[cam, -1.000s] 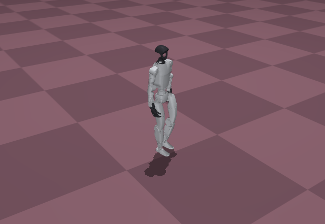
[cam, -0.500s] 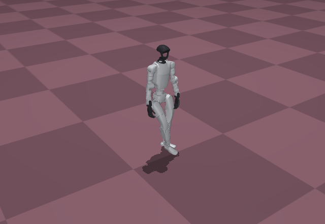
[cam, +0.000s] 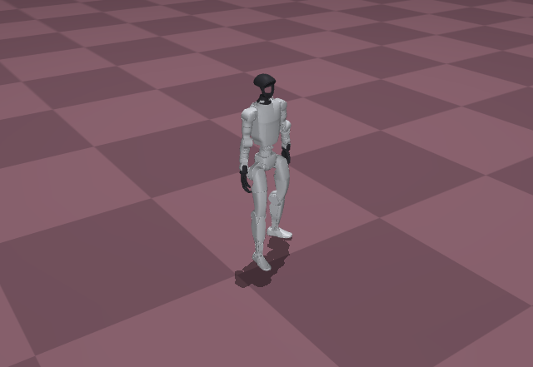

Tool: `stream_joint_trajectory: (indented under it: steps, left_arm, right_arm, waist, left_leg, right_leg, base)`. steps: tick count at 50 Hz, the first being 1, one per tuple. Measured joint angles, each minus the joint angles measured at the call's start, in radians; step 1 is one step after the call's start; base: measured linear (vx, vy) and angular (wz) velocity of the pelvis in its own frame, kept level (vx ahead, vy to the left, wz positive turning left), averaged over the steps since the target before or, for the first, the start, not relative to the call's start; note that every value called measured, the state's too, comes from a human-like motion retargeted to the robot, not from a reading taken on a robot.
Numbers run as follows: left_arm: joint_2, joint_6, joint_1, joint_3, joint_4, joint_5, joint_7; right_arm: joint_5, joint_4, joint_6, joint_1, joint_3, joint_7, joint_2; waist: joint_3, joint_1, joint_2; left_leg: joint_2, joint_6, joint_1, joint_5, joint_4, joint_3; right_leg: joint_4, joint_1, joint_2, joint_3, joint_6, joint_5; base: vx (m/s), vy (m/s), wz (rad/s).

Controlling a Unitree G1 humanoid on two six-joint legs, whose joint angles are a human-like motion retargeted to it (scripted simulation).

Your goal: Kungfu

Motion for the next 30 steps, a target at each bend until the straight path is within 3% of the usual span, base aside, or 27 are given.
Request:
stream_joint_trajectory:
  steps: [6, 10, 14, 23, 30]
  left_arm:
    - [-0.089, -0.078, -0.032, 0.037, -0.002, -0.201, 0.078]
    - [-0.134, -0.133, -0.084, 0.02, -0.046, -0.207, 0.062]
    - [-0.143, -0.149, -0.135, -0.046, -0.075, -0.166, 0.056]
    - [-0.133, -0.168, -0.117, -0.1, -0.161, -0.007, 0.059]
    - [-0.112, -0.152, -0.133, -0.096, -0.143, -0.002, 0.036]
  right_arm:
    - [-0.073, -0.057, 0.07, -0.022, 0.003, 0.043, -0.07]
    - [-0.057, -0.061, 0.115, -0.038, -0.044, 0.052, -0.095]
    - [-0.008, -0.06, 0.175, -0.06, -0.078, 0.107, -0.125]
    - [0.0, -0.114, 0.218, -0.083, -0.093, 0.123, -0.146]
    - [0.009, -0.139, 0.178, -0.081, -0.071, 0.132, -0.103]
  waist:
    - [-0.011, -0.083, 0.055]
    - [-0.003, -0.049, 0.045]
    - [0.004, -0.023, 0.036]
    - [-0.014, -0.018, 0.028]
    - [0.003, -0.025, -0.005]
  left_leg:
    - [0.071, -0.048, -0.073, 0.1, 0.038, -0.011]
    - [0.066, -0.067, -0.064, 0.124, 0.044, 0.032]
    - [0.01, -0.114, -0.088, 0.108, 0.084, -0.131]
    - [-0.006, -0.077, -0.077, 0.053, 0.092, -0.126]
    - [-0.056, 0.034, -0.072, -0.031, 0.084, -0.092]
  right_leg:
    - [-0.007, 0.006, 0.039, -0.039, -0.03, -0.061]
    - [0.001, 0.01, 0.048, -0.042, -0.051, -0.079]
    - [0.007, 0.016, 0.054, -0.042, -0.052, -0.088]
    - [0.018, 0.019, 0.043, -0.044, -0.035, -0.075]
    - [0.047, 0.001, -0.022, -0.059, -0.012, -0.018]
  base:
    - [-0.2, -0.38, 0.63]
    - [-0.18, -0.27, 0.14]
    - [-0.12, -0.12, 0.11]
    - [0.1, 0.12, -0.08]
    - [0.13, 0.33, 0.06]
